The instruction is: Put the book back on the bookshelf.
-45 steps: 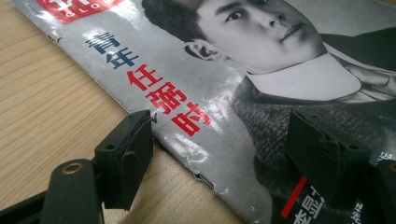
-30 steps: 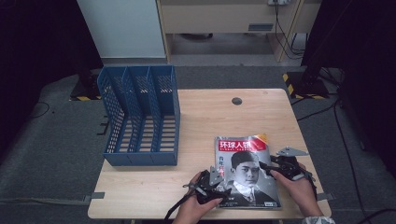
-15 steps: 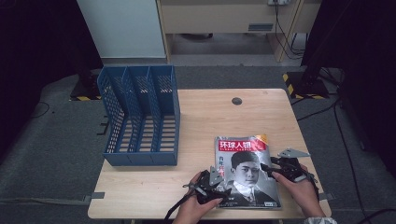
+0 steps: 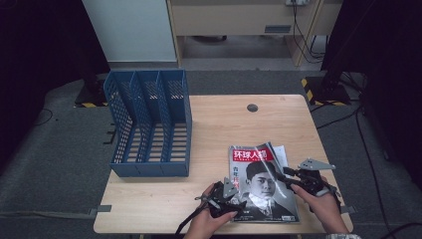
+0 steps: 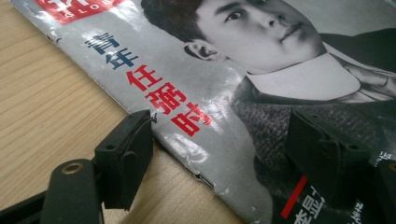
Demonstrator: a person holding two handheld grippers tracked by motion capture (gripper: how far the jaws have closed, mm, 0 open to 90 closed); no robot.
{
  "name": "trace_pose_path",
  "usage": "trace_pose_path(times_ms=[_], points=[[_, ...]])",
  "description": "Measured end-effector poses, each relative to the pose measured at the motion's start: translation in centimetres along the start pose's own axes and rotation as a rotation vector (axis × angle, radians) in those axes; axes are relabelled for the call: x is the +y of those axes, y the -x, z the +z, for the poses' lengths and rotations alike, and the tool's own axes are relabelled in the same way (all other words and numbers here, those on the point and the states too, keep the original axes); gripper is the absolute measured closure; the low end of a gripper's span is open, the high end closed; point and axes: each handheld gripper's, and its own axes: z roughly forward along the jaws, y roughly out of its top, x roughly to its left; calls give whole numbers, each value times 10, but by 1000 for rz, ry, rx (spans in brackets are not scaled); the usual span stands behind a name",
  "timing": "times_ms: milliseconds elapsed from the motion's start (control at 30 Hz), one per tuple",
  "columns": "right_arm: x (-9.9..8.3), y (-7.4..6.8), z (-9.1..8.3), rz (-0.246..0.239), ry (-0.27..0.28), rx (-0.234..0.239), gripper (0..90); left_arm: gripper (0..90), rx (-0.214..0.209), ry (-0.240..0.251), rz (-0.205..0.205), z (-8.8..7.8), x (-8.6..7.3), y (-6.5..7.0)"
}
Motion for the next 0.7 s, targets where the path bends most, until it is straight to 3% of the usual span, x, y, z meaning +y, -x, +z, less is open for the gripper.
trace_pose_path(times_ms=[100, 167, 333, 433, 700], points=[[0, -1, 2, 3, 2, 21, 553, 225, 0, 0, 0, 0, 0, 0], [-1, -3, 5, -6, -5, 4, 509, 224, 0, 0, 0, 0, 0, 0], [-3, -1, 8, -23, -27, -39, 515, 224, 0, 0, 0, 0, 0, 0], [-6, 1, 12, -46, -72, -73, 565, 224, 0, 0, 0, 0, 0, 0], [-5, -4, 2, -77, -57, -67, 653, 225, -1, 0, 1, 0, 0, 0]])
